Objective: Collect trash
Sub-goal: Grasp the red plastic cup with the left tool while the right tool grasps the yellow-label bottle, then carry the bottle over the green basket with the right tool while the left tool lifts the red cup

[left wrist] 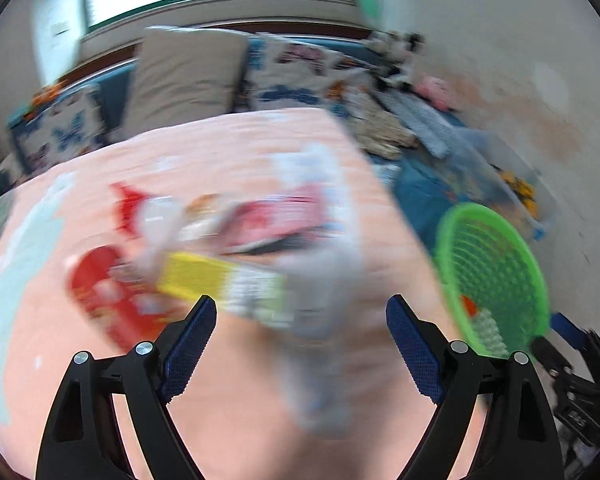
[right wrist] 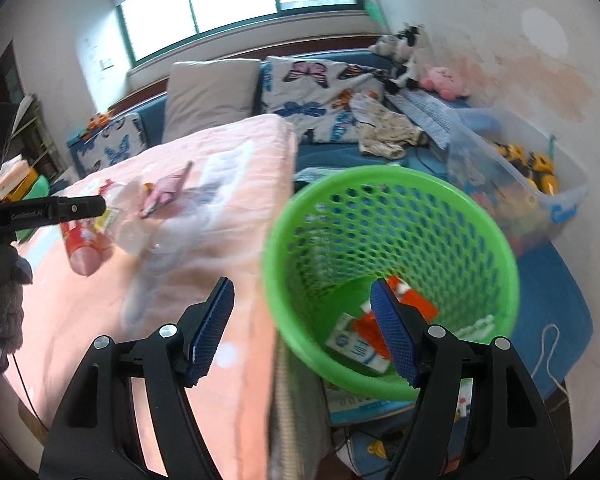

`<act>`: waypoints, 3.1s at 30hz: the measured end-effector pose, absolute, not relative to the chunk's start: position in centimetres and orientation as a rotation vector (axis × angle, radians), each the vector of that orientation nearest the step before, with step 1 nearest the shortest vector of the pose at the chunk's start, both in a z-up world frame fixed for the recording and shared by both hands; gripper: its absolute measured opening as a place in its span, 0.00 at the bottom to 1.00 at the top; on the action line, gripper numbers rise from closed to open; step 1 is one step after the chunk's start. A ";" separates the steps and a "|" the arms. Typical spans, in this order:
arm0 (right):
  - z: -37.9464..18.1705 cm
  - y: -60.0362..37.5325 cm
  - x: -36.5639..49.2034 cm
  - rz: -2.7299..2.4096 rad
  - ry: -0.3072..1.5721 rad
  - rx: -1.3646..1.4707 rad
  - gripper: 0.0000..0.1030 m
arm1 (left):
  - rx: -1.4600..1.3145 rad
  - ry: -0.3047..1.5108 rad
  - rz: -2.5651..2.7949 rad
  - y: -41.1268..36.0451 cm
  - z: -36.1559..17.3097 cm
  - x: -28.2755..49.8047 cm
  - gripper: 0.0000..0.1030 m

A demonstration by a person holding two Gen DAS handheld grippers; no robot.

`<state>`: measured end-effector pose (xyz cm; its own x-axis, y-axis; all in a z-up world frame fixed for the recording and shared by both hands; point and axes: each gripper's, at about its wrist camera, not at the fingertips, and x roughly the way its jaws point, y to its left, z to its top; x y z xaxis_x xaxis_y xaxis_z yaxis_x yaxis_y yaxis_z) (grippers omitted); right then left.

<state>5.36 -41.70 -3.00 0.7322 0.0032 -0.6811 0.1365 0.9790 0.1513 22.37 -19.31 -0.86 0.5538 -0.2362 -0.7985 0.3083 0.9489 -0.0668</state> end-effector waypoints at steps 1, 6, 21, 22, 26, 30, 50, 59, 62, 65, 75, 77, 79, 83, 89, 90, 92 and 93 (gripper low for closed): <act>-2.9 -41.0 5.8 -0.059 0.750 0.189 0.69 | 0.062 0.932 -0.280 -17.6 -0.8 22.9 0.81; -2.1 -38.2 7.9 0.017 0.759 0.140 0.69 | -0.024 0.947 -0.104 -10.7 -1.2 24.9 0.81; -1.3 -31.0 13.3 0.185 0.792 -0.005 0.71 | -0.277 1.052 0.022 -2.8 -5.2 29.5 0.85; -1.4 -30.6 13.7 0.197 0.796 -0.010 0.71 | -0.299 1.057 0.018 -2.6 -5.5 29.7 0.85; -1.5 -29.4 14.7 0.227 0.800 -0.049 0.71 | -0.350 1.080 0.018 -2.5 -6.5 30.7 0.85; -1.6 -27.9 16.3 0.261 0.811 -0.091 0.71 | -0.404 1.100 0.031 -2.2 -7.8 31.7 0.85; -4.7 -20.2 23.6 0.489 0.911 -0.285 0.71 | -0.330 1.206 -0.072 -1.1 -8.5 32.7 0.74; -6.8 -16.7 25.6 0.526 0.955 -0.334 0.66 | -0.206 1.245 -0.020 1.7 -8.2 32.9 0.74; -7.7 -15.9 26.7 0.522 0.979 -0.344 0.63 | -0.213 1.250 -0.024 2.3 -8.5 33.0 0.75; -8.4 -15.4 27.3 0.508 0.992 -0.368 0.58 | -0.210 1.250 -0.031 2.3 -8.7 33.2 0.76; -8.2 -16.6 26.6 0.495 1.002 -0.322 0.49 | -0.227 1.278 -0.055 1.7 -10.4 33.5 0.76; -7.3 -17.4 25.8 0.487 0.983 -0.295 0.49 | -0.230 1.276 -0.060 1.6 -10.5 33.2 0.73; -6.5 -18.1 25.0 0.478 0.962 -0.264 0.49 | -0.233 1.269 -0.072 1.4 -10.3 32.8 0.73; -4.1 -19.9 22.4 0.458 0.903 -0.197 0.49 | -0.205 1.237 -0.106 0.3 -9.0 31.2 0.72; -1.4 -23.0 18.3 0.424 0.838 -0.127 0.48 | -0.146 1.160 -0.182 -2.5 -5.7 28.1 0.71; -1.1 -23.5 17.6 0.416 0.829 -0.116 0.48 | -0.139 1.149 -0.194 -3.0 -5.1 27.8 0.71; -0.5 -24.5 16.3 0.396 0.817 -0.096 0.48 | -0.121 1.128 -0.226 -4.2 -3.8 26.9 0.71; -0.2 -25.3 15.5 0.387 0.808 -0.082 0.47 | -0.112 1.118 -0.238 -4.9 -3.3 26.6 0.71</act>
